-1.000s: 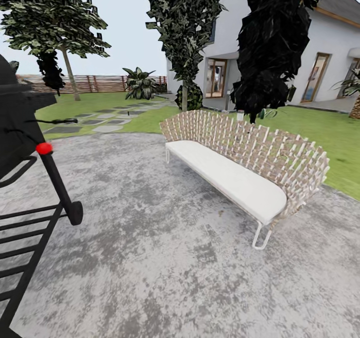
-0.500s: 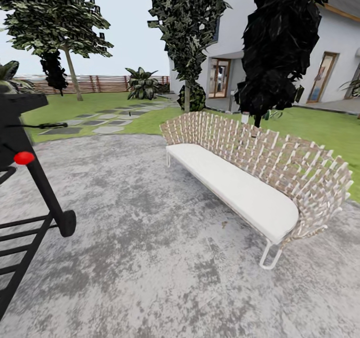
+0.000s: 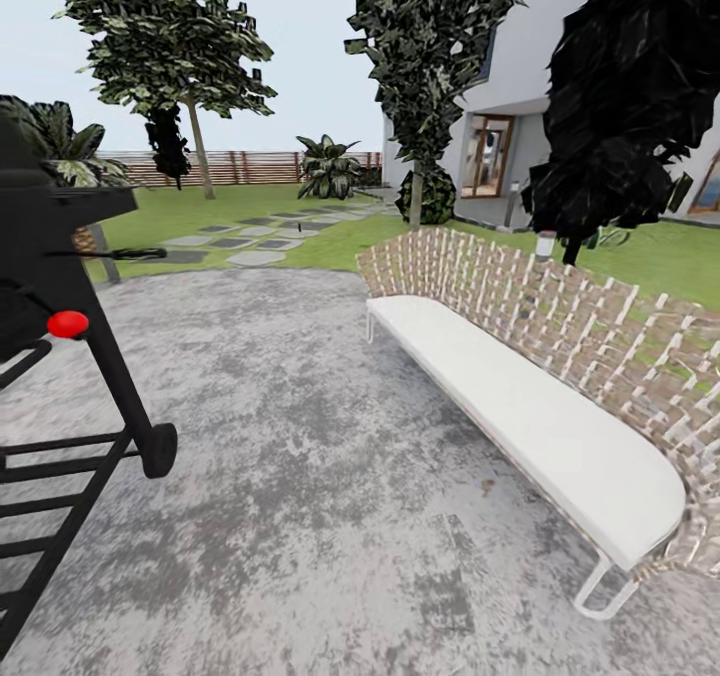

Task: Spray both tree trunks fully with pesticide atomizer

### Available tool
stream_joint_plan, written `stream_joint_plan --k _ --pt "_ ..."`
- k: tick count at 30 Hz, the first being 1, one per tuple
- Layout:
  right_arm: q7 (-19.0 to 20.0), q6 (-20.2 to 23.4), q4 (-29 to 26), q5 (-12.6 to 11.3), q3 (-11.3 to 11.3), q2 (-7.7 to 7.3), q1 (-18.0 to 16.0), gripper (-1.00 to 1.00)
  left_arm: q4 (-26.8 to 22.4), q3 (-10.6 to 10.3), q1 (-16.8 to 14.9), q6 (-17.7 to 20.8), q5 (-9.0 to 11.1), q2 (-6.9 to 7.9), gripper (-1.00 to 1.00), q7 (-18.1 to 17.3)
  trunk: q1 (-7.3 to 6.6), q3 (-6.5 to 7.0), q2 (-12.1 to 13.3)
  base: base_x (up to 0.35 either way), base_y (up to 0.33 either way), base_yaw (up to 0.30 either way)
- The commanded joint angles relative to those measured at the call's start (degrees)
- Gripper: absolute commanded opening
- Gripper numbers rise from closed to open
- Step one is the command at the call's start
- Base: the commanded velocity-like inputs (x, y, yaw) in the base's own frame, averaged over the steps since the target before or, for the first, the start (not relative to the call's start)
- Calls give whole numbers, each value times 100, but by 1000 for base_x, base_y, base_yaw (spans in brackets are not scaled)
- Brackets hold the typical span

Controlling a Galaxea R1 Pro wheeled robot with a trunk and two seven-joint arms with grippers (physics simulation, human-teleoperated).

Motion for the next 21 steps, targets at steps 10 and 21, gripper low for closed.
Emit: stream_joint_plan --k 10,21 --pt "2 -60 5 5 2 -1 -1 100 4 -6 -4 -20 58 7 100 77 2 -3 -2 339 -58 276" --pt "2 -61 11 9 2 -1 -1 100 2 -9 -4 -20 62 0 100 78 2 21 -2 340 -2 275"
